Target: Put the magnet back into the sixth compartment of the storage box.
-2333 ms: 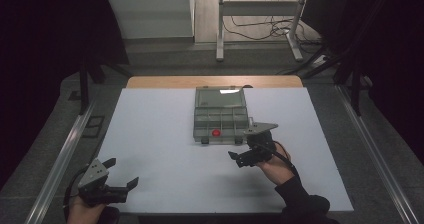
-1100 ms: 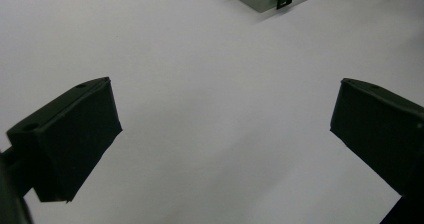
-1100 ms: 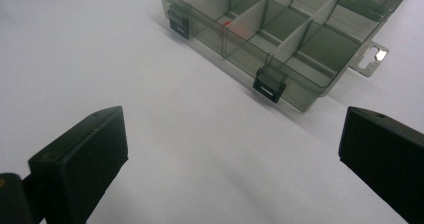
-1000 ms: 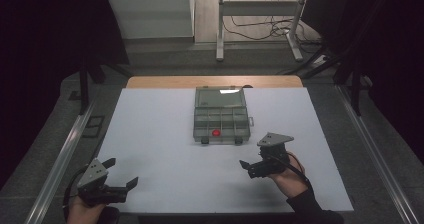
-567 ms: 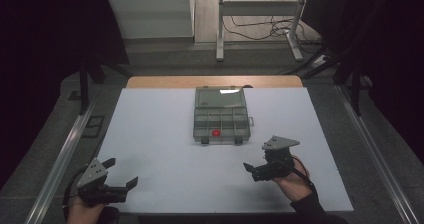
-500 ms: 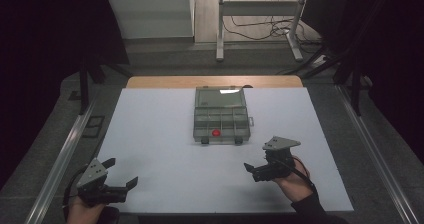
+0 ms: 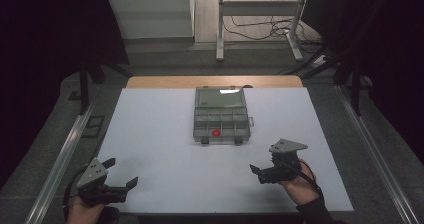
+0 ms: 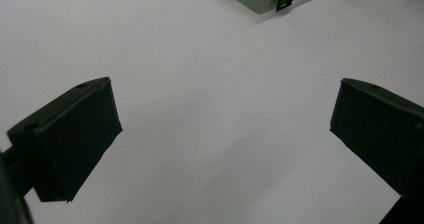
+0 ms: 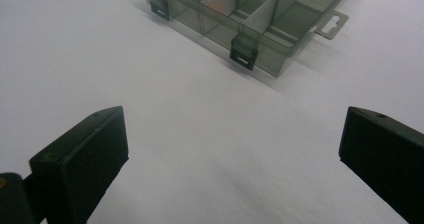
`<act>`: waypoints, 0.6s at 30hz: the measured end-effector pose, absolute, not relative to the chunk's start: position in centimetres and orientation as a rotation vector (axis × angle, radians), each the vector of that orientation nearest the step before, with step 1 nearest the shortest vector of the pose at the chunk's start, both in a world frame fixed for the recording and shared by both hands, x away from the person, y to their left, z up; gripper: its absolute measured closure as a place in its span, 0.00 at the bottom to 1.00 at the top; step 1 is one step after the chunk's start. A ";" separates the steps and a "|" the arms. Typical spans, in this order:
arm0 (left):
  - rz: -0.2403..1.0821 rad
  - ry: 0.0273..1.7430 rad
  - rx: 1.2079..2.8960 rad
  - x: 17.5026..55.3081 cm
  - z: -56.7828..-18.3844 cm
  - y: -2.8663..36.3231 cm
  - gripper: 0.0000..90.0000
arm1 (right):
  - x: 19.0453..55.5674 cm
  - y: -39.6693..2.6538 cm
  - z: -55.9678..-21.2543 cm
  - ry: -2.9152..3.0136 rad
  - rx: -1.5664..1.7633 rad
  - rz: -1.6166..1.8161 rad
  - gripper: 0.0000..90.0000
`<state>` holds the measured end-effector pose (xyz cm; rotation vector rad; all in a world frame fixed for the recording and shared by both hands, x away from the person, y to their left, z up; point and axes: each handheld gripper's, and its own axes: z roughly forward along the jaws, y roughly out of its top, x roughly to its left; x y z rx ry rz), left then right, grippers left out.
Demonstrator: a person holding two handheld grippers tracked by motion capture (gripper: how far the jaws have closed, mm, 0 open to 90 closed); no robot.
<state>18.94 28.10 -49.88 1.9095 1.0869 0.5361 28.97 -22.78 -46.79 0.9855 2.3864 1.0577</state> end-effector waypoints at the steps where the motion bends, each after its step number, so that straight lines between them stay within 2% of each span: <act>1: 0.536 1.087 1.909 18.9 -49.9 28.1 0.00 | 28.9 -22.9 -46.8 2.382 0.990 1.060 0.00; 18: 0.534 1.093 1.907 19.0 -49.9 28.1 0.00 | 27.8 -25.0 -46.6 2.331 1.043 1.062 0.00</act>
